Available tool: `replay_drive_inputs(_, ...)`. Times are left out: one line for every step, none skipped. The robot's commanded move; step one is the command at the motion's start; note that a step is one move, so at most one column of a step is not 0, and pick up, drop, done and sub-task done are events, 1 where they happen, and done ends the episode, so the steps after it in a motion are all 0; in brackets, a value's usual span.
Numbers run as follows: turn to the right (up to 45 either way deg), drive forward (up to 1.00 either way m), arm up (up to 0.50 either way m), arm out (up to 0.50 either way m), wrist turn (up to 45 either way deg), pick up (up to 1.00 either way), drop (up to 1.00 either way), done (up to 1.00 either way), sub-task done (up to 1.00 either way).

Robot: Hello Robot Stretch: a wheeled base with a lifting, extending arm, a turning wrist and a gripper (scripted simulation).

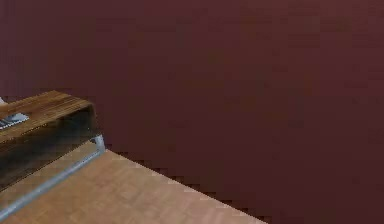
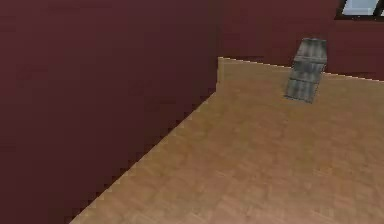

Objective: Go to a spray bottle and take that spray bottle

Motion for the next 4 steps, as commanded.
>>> replay_drive_inputs(-45.0, 0.0, 0.0, 0.0, 0.0, 0.0, 0.0, 0.0, 0.0)
replay_drive_inputs(-36.0, 0.0, 0.0, 0.0, 0.0, 0.0, 0.0, 0.0, 0.0)
replay_drive_inputs(0.0, 1.0, 0.0, 0.0, 0.0, 0.0, 0.0, 0.0, 0.0)
replay_drive_inputs(-3.0, 0.0, 0.0, 0.0, 0.0, 0.0, 0.0, 0.0, 0.0)
